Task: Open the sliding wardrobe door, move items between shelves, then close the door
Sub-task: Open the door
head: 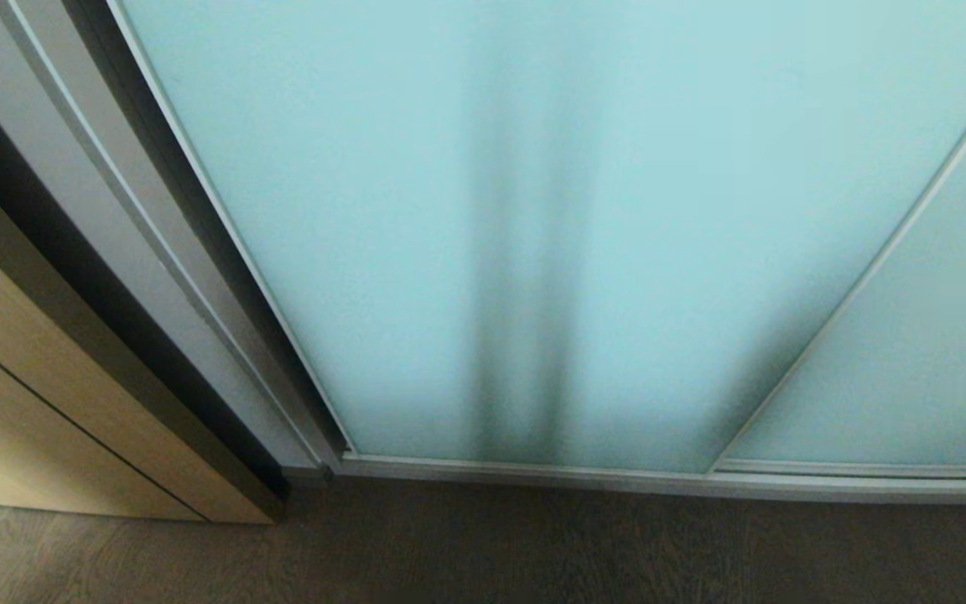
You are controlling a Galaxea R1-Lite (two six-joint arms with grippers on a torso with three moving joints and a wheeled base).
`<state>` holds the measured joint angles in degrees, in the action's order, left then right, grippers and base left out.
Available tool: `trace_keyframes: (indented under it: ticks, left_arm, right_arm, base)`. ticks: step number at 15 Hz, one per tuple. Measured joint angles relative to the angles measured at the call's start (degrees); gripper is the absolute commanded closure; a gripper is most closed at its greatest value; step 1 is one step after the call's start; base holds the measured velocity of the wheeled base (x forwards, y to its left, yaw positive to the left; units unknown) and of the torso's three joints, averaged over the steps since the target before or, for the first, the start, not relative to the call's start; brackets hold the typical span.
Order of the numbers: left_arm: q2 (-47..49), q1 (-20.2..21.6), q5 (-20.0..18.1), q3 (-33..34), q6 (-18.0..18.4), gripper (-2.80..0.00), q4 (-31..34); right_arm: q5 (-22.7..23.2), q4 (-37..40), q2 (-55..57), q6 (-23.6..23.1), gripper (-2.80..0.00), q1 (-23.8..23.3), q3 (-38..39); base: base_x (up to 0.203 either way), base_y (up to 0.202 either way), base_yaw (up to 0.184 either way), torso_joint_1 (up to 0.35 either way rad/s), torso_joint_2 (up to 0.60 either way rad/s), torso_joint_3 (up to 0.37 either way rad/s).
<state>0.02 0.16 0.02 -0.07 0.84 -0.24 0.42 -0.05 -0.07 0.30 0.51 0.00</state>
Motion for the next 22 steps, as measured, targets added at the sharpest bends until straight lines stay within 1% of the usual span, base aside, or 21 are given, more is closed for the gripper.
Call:
trace_keyframes:
  ticks: [2, 4, 5, 7, 9, 11, 13, 15, 17, 20, 22]
  left_arm:
    - [0.00, 0.00, 0.15, 0.00, 0.18, 0.00, -0.82]
    - [0.13, 0.00, 0.24, -1.58, 2.27, 0.00, -0.91]
    - [0.54, 0.00, 0.22, -4.38, 3.45, 0.00, -1.25]
    - [3.60, 0.02, 0.92, -10.78, 4.37, 0.00, -2.33]
    - [9.99, 0.12, 4.84, -18.01, 4.69, 0.00, -6.34]
    - [18.49, 0.17, 10.08, -23.94, 5.23, 0.00, -14.26]
    - [28.08, 0.21, 15.17, -29.09, 6.34, 0.00, -24.98]
    - [38.43, 0.25, 18.81, -33.79, 7.20, 0.00, -35.93]
    - [48.71, 0.26, 20.67, -38.72, 8.23, 0.00, -46.37]
    - [62.31, 0.26, 21.78, -46.05, 10.76, 0.00, -60.27]
    - [69.69, 0.26, 22.44, -49.77, 11.78, 0.00, -66.82]
  right_arm:
    - [0.01, 0.00, 0.00, 0.02, 0.00, 0.00, 0.00]
    - [0.03, -0.02, 0.00, 0.02, 0.00, 0.00, 0.00]
    - [0.04, -0.02, 0.00, 0.00, 0.00, -0.05, 0.00]
    - [0.01, -0.02, 0.00, 0.02, 0.00, 0.00, 0.00]
    - [0.01, -0.02, 0.00, 0.00, 0.00, 0.00, 0.00]
    - [0.01, 0.00, 0.00, 0.02, 0.00, 0.00, 0.00]
    - [0.01, -0.02, 0.00, 0.00, 0.00, 0.00, 0.00]
    - [0.01, -0.02, 0.00, 0.02, 0.00, 0.00, 0.00]
    - [0.01, 0.00, 0.00, 0.02, 0.00, 0.00, 0.00]
    - [0.01, -0.02, 0.00, 0.02, 0.00, 0.00, 0.00]
    - [0.04, -0.05, 0.00, 0.00, 0.00, 0.00, 0.00]
  base:
    - [0.000, 0.000, 0.000, 0.000, 0.00, 0.000]
    - [0.000, 0.000, 0.000, 0.000, 0.00, 0.000]
    - [0.000, 0.000, 0.000, 0.000, 0.00, 0.000]
    - [0.000, 0.000, 0.000, 0.000, 0.00, 0.000]
    - [0.000, 0.000, 0.000, 0.000, 0.00, 0.000]
    - [0.000, 0.000, 0.000, 0.000, 0.00, 0.000]
    - [0.000, 0.000, 0.000, 0.000, 0.00, 0.000]
    - [0.000, 0.000, 0.000, 0.000, 0.00, 0.000]
    - [0.000, 0.000, 0.000, 0.000, 0.00, 0.000]
    - [0.000, 0.000, 0.000, 0.000, 0.00, 0.000]
    - [0.000, 0.000, 0.000, 0.000, 0.00, 0.000]
